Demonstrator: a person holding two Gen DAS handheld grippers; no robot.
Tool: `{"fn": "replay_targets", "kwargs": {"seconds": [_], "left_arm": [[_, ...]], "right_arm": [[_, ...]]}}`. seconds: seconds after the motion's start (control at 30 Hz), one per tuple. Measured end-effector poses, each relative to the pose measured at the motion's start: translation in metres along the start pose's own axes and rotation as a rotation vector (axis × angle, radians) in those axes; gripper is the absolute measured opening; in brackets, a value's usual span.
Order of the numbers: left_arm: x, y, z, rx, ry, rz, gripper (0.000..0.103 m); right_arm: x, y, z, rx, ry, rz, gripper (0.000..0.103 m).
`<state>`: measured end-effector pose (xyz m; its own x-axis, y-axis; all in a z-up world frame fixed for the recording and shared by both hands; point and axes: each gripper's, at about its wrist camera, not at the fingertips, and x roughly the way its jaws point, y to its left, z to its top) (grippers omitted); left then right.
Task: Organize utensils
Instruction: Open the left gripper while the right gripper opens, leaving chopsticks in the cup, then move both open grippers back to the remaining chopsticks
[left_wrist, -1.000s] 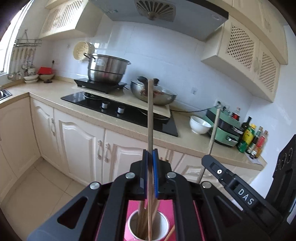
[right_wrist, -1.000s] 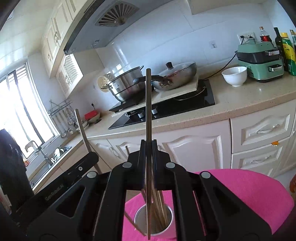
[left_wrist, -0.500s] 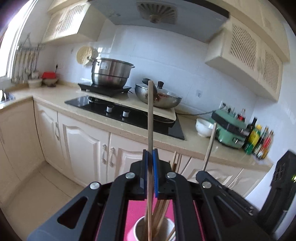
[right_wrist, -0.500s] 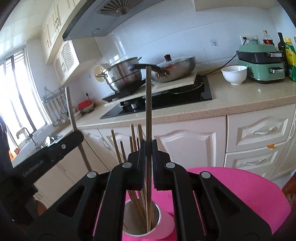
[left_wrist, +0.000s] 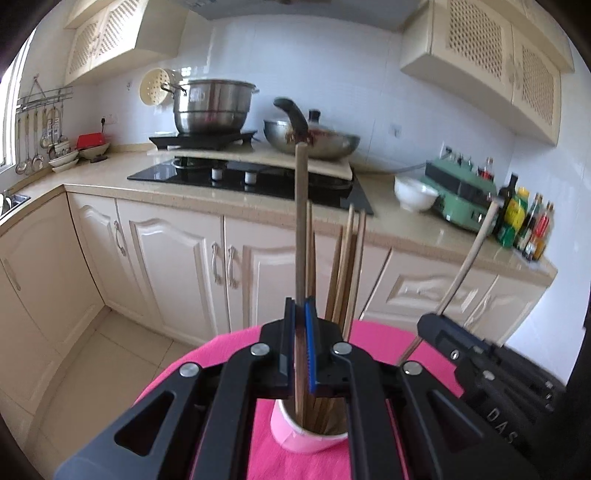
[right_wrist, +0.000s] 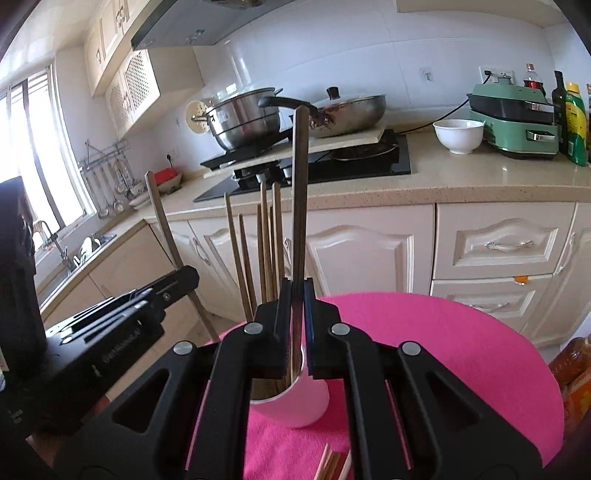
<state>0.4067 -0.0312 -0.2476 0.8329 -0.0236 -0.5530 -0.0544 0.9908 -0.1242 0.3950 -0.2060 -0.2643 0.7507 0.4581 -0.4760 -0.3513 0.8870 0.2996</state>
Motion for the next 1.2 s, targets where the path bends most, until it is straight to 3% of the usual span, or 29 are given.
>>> {"fn": "replay_targets", "kwargs": {"seconds": [0.1, 0.37, 0.43, 0.47, 0.6, 0.9, 1.1, 1.2], "left_arm": [[0.005, 0.002, -0.008, 0.012, 0.058, 0.006, 0.005], [-0.001, 0.012, -0.008, 0.015, 0.096, 0.024, 0.008], [-0.004, 0.015, -0.008, 0.017, 0.098, 0.031, 0.014], [-0.006, 0.015, -0.007, 0.016, 0.096, 0.035, 0.023], [-0.01, 0.017, -0.007, 0.013, 0.102, 0.05, 0.034], [-0.028, 0.024, -0.006, 0.011, 0.1, 0.074, 0.04], [-0.042, 0.027, -0.008, 0.014, 0.101, 0.068, 0.041], [-0.048, 0.027, -0.01, 0.013, 0.106, 0.066, 0.042]], "right_arm": [[0.001, 0.003, -0.004, -0.013, 0.02, -0.013, 0.007], [0.005, 0.011, -0.014, -0.019, 0.062, -0.029, 0.007], [0.005, 0.012, -0.015, -0.017, 0.068, -0.031, 0.007], [0.005, 0.012, -0.015, -0.016, 0.067, -0.033, 0.007], [0.004, 0.013, -0.014, -0.016, 0.074, -0.034, 0.007], [-0.005, 0.021, -0.014, 0.002, 0.078, -0.032, 0.009], [-0.019, 0.028, -0.012, 0.003, 0.05, -0.045, 0.028], [-0.031, 0.03, -0.011, -0.002, 0.026, -0.057, 0.045]]}}
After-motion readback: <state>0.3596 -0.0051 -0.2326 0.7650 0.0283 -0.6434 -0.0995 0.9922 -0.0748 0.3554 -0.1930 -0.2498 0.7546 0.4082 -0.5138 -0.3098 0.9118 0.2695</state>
